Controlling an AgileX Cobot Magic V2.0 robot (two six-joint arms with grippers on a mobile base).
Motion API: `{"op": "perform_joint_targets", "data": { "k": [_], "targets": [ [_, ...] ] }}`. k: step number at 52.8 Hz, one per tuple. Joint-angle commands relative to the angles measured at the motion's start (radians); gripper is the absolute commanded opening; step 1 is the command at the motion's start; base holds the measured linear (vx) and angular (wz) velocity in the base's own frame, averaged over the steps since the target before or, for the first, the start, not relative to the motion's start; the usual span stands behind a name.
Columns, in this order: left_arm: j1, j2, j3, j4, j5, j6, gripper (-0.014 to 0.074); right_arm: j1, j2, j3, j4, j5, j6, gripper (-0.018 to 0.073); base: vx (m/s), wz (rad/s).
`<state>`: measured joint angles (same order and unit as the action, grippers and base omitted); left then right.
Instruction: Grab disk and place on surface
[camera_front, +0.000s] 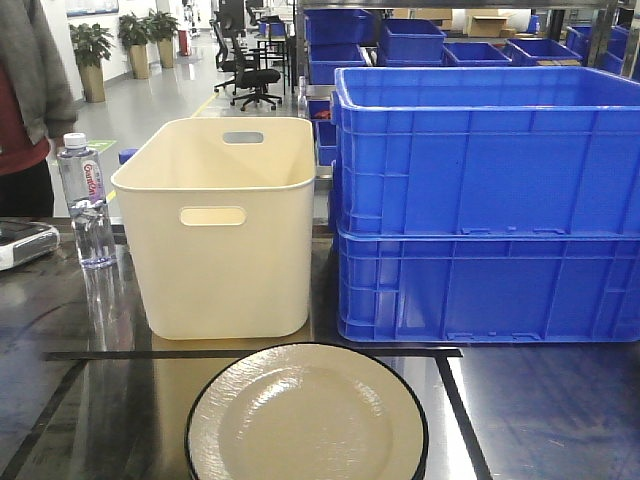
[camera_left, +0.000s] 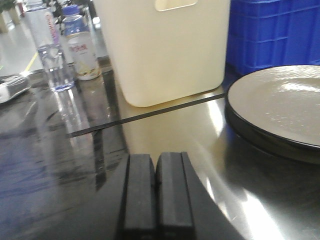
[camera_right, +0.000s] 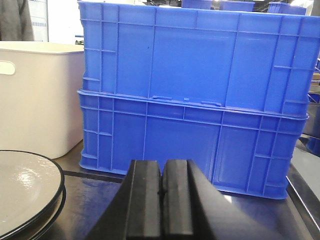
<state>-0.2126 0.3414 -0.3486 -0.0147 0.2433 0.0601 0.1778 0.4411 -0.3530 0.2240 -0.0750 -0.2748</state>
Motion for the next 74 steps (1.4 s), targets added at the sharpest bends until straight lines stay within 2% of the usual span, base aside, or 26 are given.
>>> {"op": "perform_joint_targets", "data": {
  "k": [1, 6, 10, 13, 17, 21, 74],
  "targets": [
    [-0.007, -0.025, 0.075, -0.098, -0.243, 0.076, 0.0001, -0.003, 0.006, -0.028, -0.002, -0.082, -0.003, -0.0009, 0.00, 0.00],
    [0.004, -0.104, 0.230, -0.108, -0.424, 0.066, 0.0001, -0.003, 0.006, -0.028, -0.002, -0.082, -0.003, -0.0009, 0.00, 0.00],
    [0.037, -0.192, 0.345, -0.108, -0.454, 0.032, 0.0001, -0.003, 0.006, -0.028, -0.002, -0.082, -0.003, -0.0009, 0.00, 0.00],
    [0.062, -0.252, 0.394, -0.104, -0.437, 0.006, 0.0001, -0.003, 0.006, -0.028, -0.002, -0.082, -0.003, -0.0009, 0.00, 0.00],
    [0.102, -0.324, 0.387, -0.088, -0.265, -0.005, 0.0001, -0.003, 0.006, -0.028, -0.002, -0.082, -0.003, -0.0009, 0.00, 0.00],
    [0.126, -0.377, 0.389, -0.089, -0.213, -0.003, 0.0001, -0.003, 0.006, -0.028, -0.002, -0.082, -0.003, -0.0009, 0.00, 0.00],
    [0.133, -0.356, 0.389, -0.083, -0.213, -0.003, 0.0001, -0.003, 0.006, -0.028, -0.002, -0.079, -0.003, -0.0009, 0.00, 0.00]
  ]
}}
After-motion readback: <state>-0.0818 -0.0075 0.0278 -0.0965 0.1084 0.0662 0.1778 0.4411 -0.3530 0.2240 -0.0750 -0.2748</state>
